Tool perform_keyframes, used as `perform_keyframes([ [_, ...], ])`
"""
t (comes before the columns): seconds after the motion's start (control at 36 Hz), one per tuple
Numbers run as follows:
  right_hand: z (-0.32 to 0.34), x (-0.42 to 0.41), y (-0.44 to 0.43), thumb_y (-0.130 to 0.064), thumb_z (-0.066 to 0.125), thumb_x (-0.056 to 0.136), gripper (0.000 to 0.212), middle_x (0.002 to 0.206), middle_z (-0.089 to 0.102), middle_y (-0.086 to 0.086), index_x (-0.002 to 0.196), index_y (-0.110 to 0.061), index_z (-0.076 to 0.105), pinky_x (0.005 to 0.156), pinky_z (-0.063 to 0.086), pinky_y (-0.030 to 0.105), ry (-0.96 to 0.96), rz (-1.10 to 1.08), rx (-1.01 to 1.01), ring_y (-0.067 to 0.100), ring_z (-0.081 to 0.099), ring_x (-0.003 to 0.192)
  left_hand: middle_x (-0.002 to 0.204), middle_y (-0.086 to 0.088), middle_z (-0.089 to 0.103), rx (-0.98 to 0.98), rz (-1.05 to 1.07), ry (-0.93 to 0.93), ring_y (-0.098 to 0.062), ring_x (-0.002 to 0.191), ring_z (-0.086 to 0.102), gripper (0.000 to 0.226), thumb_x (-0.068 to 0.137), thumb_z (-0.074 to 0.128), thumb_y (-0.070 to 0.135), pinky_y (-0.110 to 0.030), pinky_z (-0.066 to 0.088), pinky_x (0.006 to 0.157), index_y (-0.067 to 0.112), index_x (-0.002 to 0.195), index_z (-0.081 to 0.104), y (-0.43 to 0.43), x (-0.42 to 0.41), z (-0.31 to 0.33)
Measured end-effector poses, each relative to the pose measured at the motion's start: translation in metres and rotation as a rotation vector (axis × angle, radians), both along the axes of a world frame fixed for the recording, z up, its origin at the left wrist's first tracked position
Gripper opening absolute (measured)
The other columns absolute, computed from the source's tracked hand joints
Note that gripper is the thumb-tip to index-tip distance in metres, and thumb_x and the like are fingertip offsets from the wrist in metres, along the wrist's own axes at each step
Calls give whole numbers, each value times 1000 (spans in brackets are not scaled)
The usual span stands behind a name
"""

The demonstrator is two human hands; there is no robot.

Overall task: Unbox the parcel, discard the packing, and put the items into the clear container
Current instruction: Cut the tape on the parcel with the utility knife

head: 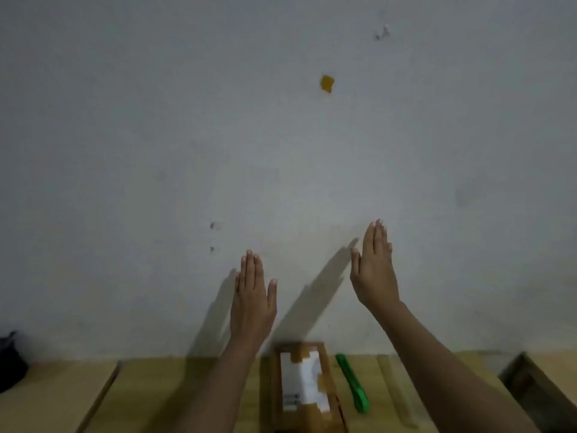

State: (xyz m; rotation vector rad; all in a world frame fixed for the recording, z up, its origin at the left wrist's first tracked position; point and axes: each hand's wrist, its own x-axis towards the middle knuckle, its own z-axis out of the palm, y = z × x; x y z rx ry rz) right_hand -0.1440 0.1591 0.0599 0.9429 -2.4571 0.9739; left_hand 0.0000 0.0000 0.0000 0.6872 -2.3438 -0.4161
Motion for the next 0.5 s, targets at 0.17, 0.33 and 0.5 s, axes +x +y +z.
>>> perform_keyframes([
  [0.17,-116,21,16,-27,24,101,59,158,-8,7,147,-7,-6,116,-6,27,-302,-35,117,16,-8,146,155,3,-12,403,69,-154,-14,144,-6,63,96,29,40,-32,7,116,16,147,-2,28,19,-101],
  [0.33,-210,28,33,-17,40,97,54,152,21,14,144,-5,18,106,33,37,-627,-134,252,29,27,138,157,-3,1,788,66,-263,-27,143,14,67,95,37,40,-47,27,113,17,147,3,44,22,-165],
  [0.5,-260,13,35,-11,50,91,47,137,40,15,135,-5,35,94,44,39,-646,-186,381,30,43,122,153,-7,21,1088,16,-172,-26,132,36,65,96,41,29,-35,43,93,22,147,2,50,14,-196],
])
